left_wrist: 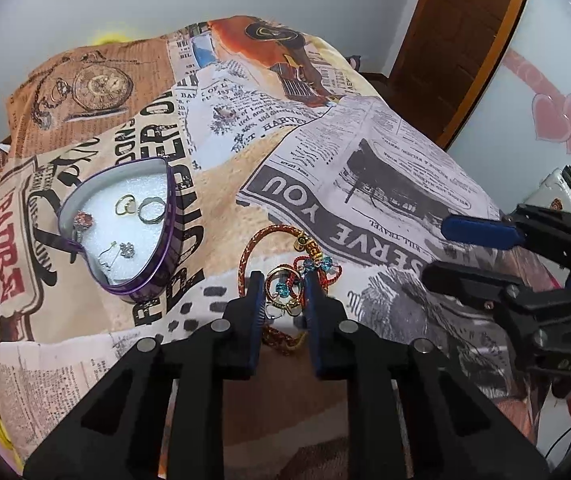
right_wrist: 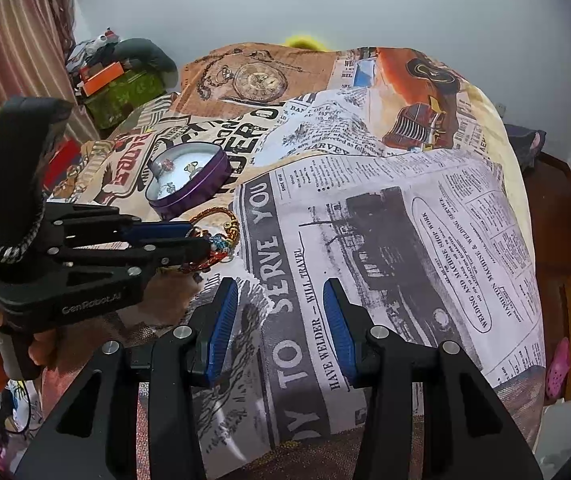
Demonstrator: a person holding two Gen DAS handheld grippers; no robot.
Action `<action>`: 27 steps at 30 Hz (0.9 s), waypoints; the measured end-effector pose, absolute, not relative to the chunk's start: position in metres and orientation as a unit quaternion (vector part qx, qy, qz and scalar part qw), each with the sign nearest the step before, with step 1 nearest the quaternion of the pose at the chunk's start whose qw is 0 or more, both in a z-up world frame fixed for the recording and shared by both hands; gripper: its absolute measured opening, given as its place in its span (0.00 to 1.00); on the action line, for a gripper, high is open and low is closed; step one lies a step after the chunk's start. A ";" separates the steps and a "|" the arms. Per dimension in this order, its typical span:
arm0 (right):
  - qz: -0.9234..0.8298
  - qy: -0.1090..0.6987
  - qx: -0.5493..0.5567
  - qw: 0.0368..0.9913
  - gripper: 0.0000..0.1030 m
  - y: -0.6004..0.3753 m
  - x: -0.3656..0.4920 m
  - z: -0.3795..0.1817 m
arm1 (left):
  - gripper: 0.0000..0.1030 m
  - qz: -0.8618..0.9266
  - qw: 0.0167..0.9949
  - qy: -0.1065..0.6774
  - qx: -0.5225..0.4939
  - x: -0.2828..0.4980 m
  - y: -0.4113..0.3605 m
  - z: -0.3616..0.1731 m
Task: Organize jewelry
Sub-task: 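Grasp a gold ring from the pendant pile with the left tool, then grasp the beaded bracelet with the right tool while the left tool carries the gold ring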
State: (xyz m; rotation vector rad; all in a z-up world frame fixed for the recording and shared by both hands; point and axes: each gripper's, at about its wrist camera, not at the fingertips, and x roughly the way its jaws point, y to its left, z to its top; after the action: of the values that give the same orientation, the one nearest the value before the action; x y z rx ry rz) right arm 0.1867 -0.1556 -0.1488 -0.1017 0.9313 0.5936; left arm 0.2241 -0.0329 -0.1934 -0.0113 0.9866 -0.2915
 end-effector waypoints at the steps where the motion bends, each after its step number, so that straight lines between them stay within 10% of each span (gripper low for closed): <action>1: 0.282 0.441 -0.049 0.850 0.40 -0.155 0.187 -0.148 | 0.18 -0.139 0.873 0.468 -0.004 0.222 -0.032 -0.192; 27: 0.351 0.437 -0.145 0.816 0.32 -0.073 0.199 -0.158 | 0.18 -0.123 0.888 0.441 -0.040 0.181 0.027 -0.183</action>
State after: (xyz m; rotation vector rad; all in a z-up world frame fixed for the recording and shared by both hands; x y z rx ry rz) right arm 0.1989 -0.0734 -0.1575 -0.3083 0.9321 0.7478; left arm 0.1814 0.0265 -0.1833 -0.0837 0.9160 -0.2556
